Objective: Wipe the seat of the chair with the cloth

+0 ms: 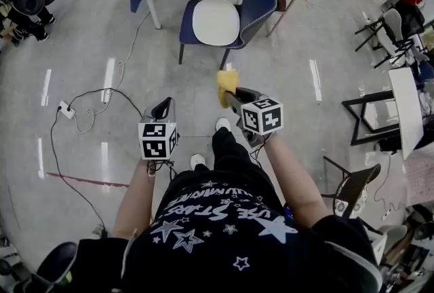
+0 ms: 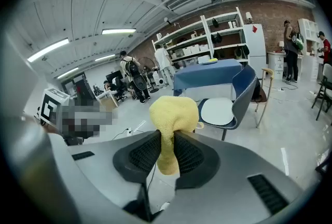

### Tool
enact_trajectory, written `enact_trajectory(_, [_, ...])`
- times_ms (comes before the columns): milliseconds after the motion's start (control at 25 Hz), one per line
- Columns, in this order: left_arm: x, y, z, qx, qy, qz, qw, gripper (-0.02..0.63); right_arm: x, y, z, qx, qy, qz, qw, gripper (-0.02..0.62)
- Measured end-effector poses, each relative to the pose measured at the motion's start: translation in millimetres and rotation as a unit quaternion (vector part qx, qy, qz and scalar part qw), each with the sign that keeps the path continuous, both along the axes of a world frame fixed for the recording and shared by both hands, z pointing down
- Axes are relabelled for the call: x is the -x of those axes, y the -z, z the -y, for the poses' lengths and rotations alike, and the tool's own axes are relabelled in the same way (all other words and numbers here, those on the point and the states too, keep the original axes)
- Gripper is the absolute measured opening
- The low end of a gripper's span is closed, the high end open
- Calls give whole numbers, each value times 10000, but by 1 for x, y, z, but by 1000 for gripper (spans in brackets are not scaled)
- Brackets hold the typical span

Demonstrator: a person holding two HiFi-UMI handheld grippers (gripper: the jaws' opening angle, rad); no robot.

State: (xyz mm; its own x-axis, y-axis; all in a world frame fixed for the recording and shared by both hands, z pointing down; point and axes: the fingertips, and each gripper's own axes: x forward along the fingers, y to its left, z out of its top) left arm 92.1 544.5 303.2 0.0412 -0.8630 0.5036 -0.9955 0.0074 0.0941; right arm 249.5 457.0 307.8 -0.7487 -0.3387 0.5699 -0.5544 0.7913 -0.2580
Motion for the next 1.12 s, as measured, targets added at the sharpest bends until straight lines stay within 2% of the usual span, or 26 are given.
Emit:
enact_trajectory(240, [8, -17, -12, 159, -29, -107, 9998, 20, 10, -15, -11, 290, -123, 137, 9994, 79])
enact_trajectory(480, [18, -27, 12, 314, -29, -93, 9995, 20, 21, -34, 13, 480, -136, 72, 9987, 80])
enact_trajectory(680, [38, -34, 64, 515, 136, -48, 9986, 20, 44, -50, 77, 676, -16, 63, 9977, 80])
enact_trajectory(920, [71, -36, 156, 746, 319, 57, 9967, 20, 78, -56, 175, 827, 234, -36, 9963, 80])
enact_trajectory(1120, [89, -30, 238, 713, 541, 142, 9959, 21, 96, -59, 258, 827, 444, -74, 9956, 80])
